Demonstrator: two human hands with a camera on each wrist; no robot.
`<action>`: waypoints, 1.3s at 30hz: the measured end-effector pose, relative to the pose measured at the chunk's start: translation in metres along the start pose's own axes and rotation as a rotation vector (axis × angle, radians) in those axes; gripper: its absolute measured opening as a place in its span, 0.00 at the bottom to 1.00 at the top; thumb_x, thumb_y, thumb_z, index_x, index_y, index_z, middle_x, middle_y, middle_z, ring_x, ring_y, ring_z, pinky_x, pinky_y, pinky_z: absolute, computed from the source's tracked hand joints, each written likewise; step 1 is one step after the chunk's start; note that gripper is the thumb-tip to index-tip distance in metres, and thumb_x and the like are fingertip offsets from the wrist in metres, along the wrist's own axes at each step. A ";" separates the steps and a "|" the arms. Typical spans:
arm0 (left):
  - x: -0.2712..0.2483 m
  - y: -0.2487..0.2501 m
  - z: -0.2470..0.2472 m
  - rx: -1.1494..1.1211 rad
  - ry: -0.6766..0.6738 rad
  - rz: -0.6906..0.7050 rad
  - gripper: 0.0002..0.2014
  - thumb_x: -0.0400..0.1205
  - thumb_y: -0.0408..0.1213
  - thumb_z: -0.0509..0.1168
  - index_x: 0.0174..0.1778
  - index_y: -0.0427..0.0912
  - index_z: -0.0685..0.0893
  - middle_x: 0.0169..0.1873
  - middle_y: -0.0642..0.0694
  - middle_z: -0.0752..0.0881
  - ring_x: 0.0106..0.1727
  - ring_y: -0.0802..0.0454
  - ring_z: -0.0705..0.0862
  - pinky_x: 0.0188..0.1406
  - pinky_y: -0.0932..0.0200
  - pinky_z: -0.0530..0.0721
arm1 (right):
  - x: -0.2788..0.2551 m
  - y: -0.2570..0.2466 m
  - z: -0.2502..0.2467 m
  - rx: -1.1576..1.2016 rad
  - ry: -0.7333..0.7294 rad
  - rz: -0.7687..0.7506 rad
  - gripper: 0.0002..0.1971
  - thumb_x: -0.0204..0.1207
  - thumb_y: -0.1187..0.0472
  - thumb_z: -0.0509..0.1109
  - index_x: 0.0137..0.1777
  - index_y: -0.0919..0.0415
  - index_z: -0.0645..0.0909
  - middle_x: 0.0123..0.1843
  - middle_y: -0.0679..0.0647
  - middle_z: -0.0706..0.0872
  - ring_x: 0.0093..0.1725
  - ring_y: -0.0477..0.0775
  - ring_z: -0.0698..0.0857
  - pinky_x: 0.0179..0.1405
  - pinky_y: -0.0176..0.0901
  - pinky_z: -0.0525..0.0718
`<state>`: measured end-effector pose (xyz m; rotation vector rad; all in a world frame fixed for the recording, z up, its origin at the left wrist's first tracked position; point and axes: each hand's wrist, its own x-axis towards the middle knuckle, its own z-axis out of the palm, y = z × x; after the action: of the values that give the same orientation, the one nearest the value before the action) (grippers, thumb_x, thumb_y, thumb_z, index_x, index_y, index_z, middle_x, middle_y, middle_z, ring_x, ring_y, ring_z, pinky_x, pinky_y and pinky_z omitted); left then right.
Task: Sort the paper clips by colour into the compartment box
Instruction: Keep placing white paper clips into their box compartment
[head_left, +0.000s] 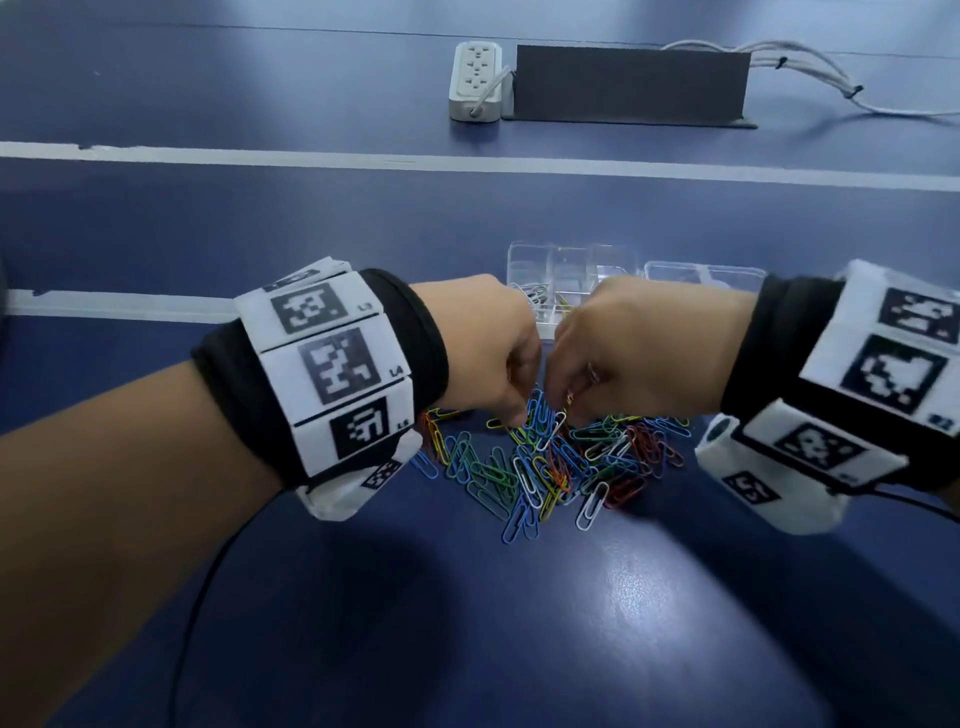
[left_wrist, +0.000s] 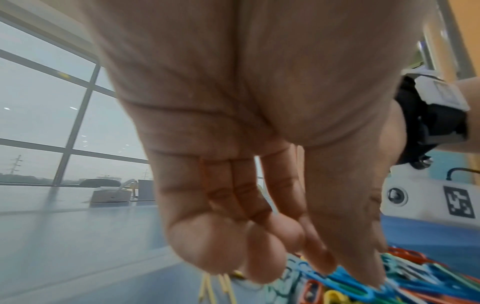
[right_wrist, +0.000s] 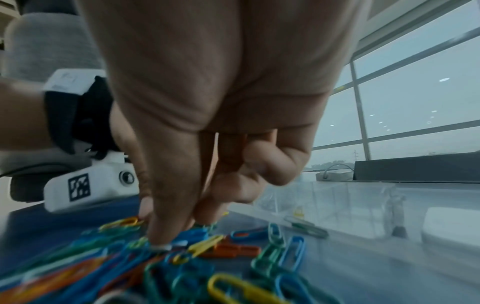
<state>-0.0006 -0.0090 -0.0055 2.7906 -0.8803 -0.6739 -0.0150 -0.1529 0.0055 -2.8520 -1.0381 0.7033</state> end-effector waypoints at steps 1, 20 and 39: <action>-0.001 0.003 0.000 0.008 -0.015 0.011 0.07 0.69 0.48 0.75 0.38 0.50 0.89 0.20 0.57 0.76 0.24 0.64 0.74 0.25 0.68 0.71 | 0.000 -0.001 0.004 -0.010 -0.012 -0.019 0.10 0.68 0.52 0.73 0.50 0.43 0.88 0.43 0.45 0.90 0.45 0.49 0.84 0.52 0.45 0.83; -0.015 0.021 0.019 0.105 -0.117 0.224 0.06 0.71 0.44 0.72 0.42 0.53 0.90 0.25 0.56 0.76 0.28 0.60 0.74 0.39 0.64 0.78 | -0.033 0.020 0.021 0.170 0.186 0.042 0.15 0.69 0.64 0.64 0.52 0.51 0.85 0.36 0.43 0.83 0.30 0.38 0.74 0.36 0.28 0.70; -0.023 0.013 0.008 0.077 -0.041 0.184 0.01 0.69 0.41 0.65 0.35 0.52 0.81 0.22 0.57 0.79 0.27 0.64 0.76 0.28 0.77 0.70 | -0.035 0.016 0.029 -0.058 0.093 -0.029 0.09 0.75 0.52 0.66 0.50 0.49 0.87 0.47 0.47 0.86 0.50 0.50 0.83 0.50 0.41 0.79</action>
<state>-0.0276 -0.0067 -0.0004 2.7248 -1.1778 -0.6834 -0.0412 -0.1907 -0.0093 -2.8801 -1.1012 0.5419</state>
